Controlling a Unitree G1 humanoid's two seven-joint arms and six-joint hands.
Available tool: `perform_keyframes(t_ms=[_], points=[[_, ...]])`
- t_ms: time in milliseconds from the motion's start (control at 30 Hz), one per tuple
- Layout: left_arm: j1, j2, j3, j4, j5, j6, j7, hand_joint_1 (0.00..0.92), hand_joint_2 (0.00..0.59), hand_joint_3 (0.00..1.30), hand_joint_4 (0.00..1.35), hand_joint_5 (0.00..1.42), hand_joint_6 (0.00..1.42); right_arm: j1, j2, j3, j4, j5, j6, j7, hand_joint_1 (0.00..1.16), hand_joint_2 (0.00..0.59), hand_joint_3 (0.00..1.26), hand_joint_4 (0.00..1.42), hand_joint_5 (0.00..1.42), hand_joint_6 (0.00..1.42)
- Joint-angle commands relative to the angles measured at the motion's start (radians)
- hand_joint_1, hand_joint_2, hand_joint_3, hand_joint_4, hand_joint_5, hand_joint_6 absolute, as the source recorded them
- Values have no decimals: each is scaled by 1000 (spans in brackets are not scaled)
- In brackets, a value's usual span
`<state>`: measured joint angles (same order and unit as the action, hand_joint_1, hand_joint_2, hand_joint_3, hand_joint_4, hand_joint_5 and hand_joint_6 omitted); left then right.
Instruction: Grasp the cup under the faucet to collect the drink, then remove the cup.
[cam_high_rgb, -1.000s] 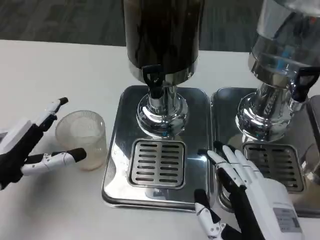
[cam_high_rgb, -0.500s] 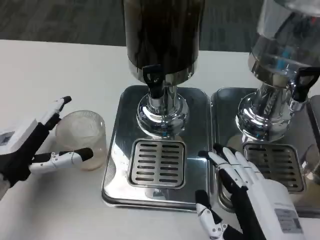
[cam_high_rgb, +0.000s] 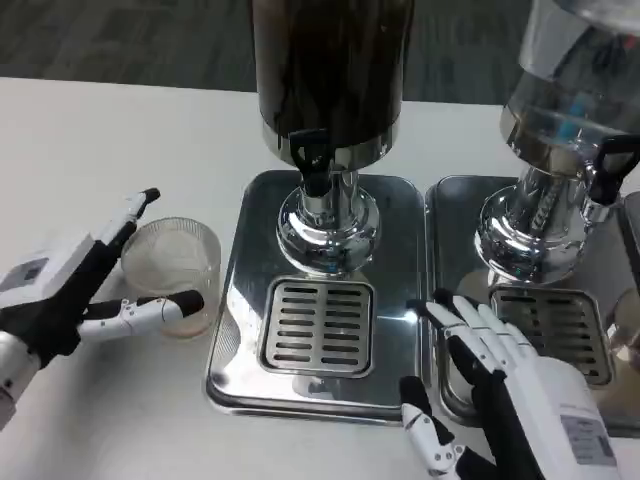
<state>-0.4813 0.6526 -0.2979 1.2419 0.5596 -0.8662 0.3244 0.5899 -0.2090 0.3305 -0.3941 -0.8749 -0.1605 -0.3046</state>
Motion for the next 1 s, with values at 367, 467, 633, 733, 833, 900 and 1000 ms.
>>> perform_keyframes(t_ms=[367, 467, 633, 733, 833, 900, 1000], points=[[18, -72, -4, 11, -9, 6, 33, 307, 164, 398, 418, 698, 931, 22, -4, -32, -35, 33, 10, 42, 305, 447, 197, 123, 86, 69], [22, -72, -8, 9, -2, 6, 53, 332, 176, 519, 552, 871, 1162, 22, -5, -33, -38, 26, 7, 45, 304, 447, 197, 127, 86, 67], [30, -69, -4, 12, -5, 8, 73, 344, 178, 616, 648, 964, 1257, 15, -1, -33, -34, 34, 6, 52, 304, 449, 197, 132, 86, 50], [40, -63, 2, 10, -7, 3, 95, 357, 179, 644, 683, 987, 1292, 13, 0, -31, -31, 36, 6, 53, 304, 451, 197, 132, 84, 49], [49, -56, 6, 5, -6, -3, 126, 369, 179, 669, 710, 1008, 1316, 9, -2, -28, -29, 38, 2, 53, 304, 452, 197, 132, 80, 48], [54, -52, 12, 4, -10, -8, 141, 378, 171, 680, 729, 1031, 1324, 5, -1, -27, -27, 40, 3, 54, 304, 453, 197, 132, 78, 48], [62, -46, 20, 1, -14, -19, 157, 390, 165, 694, 746, 1038, 1343, 4, -2, -29, -26, 45, 2, 55, 304, 453, 197, 132, 77, 48]])
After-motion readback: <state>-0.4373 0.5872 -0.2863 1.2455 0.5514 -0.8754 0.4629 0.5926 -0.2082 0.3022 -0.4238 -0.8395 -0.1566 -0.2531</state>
